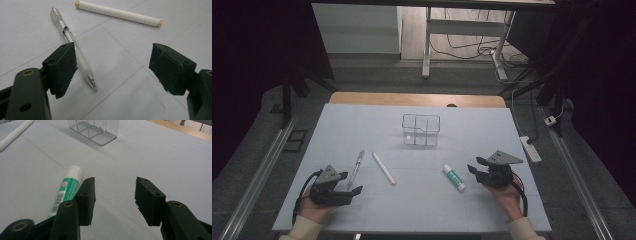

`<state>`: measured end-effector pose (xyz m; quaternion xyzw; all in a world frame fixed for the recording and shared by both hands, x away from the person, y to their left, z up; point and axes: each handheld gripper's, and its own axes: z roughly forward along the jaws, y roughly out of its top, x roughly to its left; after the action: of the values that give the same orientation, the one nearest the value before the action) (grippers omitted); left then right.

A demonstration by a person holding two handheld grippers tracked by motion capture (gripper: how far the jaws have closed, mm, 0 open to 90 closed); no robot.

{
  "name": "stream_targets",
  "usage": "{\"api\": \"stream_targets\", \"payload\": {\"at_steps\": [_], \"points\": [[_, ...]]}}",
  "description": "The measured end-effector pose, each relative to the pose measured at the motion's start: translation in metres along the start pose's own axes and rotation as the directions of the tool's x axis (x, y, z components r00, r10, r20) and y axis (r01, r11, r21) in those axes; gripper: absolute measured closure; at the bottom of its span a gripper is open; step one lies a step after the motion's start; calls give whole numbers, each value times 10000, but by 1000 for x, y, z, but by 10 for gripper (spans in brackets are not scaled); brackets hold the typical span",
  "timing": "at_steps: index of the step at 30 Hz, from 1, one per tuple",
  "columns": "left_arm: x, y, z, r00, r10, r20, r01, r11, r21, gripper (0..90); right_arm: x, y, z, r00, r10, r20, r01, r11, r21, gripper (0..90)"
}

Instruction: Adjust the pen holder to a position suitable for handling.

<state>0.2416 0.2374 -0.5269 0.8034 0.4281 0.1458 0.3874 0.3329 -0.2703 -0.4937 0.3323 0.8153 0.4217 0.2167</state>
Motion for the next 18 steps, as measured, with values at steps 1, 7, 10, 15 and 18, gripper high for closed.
{"api": "stream_targets", "payload": {"at_steps": [1, 7, 10, 15, 18], "points": [[0, 0, 0, 10000, -11, -4, 11, 10000, -5, 224, 0, -2, -3, 10000, -26, -7, 26, 10000, 23, 487], [1, 0, -1, 10000, -22, -7, 22, 10000, -33, 225, 3, -12, -19, 9999, -94, -127, 92, 9999, -128, 462], [0, 1, 0, 10000, -1, -5, 1, 10000, -33, 225, 3, -17, -24, 9997, -173, -153, 172, 9998, -116, 453], [0, 4, -3, 10000, -71, -19, 71, 9999, -128, 225, 1, -22, -31, 9995, -143, -274, 136, 9996, -260, 447], [-1, 7, -5, 9999, -106, -40, 105, 9998, -148, 227, 0, -25, -33, 9993, -183, -329, 176, 9996, -226, 443]]}}
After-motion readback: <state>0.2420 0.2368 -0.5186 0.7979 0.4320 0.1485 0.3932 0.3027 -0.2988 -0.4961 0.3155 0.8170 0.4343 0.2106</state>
